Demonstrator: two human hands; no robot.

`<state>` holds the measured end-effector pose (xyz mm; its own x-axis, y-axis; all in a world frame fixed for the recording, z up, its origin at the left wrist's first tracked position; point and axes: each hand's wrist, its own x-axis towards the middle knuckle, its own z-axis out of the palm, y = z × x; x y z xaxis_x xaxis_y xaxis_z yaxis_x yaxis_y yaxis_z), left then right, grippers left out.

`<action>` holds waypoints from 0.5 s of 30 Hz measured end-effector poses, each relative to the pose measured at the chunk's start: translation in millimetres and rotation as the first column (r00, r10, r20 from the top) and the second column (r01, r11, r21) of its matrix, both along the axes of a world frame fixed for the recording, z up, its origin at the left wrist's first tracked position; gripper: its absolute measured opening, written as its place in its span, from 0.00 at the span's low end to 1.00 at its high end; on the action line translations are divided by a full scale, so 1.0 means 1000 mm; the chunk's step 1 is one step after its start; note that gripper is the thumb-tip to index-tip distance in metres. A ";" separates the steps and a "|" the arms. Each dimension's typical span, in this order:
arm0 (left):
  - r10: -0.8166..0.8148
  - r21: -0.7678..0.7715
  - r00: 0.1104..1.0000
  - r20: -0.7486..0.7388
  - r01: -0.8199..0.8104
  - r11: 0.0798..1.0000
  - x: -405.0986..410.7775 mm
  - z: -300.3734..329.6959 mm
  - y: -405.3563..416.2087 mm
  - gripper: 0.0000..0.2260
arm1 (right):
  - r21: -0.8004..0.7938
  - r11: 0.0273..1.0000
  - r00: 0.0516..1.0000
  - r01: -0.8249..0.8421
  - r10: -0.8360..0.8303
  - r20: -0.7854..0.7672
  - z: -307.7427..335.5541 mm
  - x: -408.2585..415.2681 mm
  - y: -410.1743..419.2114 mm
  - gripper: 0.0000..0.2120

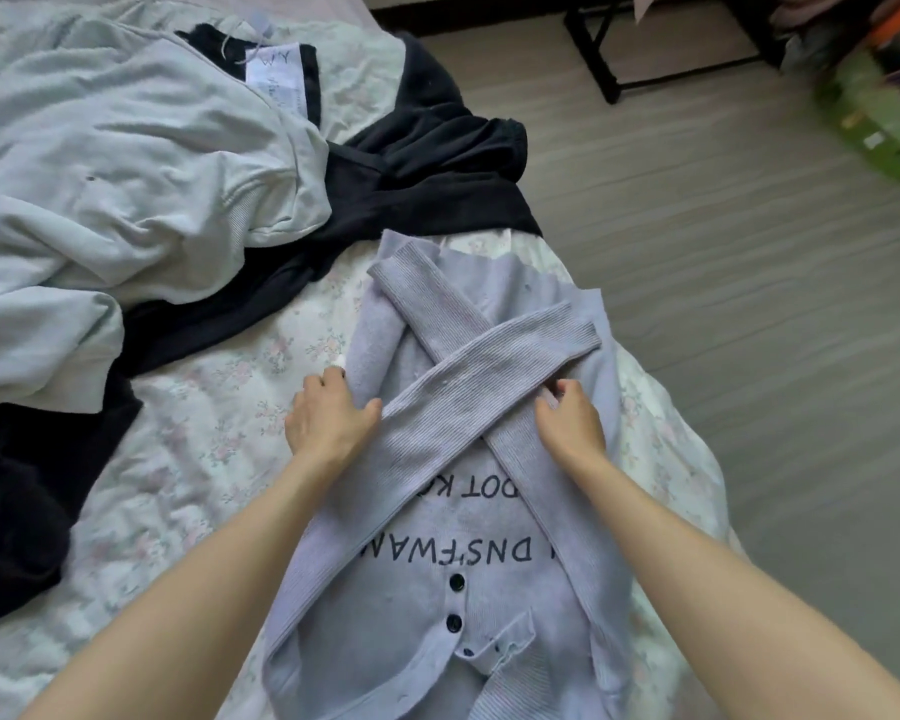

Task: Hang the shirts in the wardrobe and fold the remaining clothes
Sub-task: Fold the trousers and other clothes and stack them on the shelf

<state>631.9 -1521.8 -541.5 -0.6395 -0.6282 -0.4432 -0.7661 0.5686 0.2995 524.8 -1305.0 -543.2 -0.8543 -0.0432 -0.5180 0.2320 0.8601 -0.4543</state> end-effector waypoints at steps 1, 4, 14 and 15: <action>-0.003 -0.016 1.000 -0.018 0.003 1.000 -0.005 -0.002 -0.002 0.11 | 0.044 0.999 1.000 -0.029 0.029 0.005 -0.002 0.001 0.003 0.16; 0.195 0.096 0.966 -0.171 -0.181 0.979 -0.012 -0.008 -0.019 0.04 | 0.068 0.997 0.998 0.044 -0.041 -0.048 -0.005 -0.001 0.008 0.11; 0.385 0.470 0.920 -0.079 -0.306 0.828 -0.052 -0.001 -0.050 0.21 | 0.114 0.987 0.891 -0.115 0.153 -0.427 -0.003 -0.013 -0.010 0.22; 0.379 0.503 0.923 -0.063 -0.299 0.811 -0.058 -0.002 -0.051 0.19 | 0.143 0.964 0.875 -0.222 0.262 -0.406 -0.002 -0.016 -0.015 0.23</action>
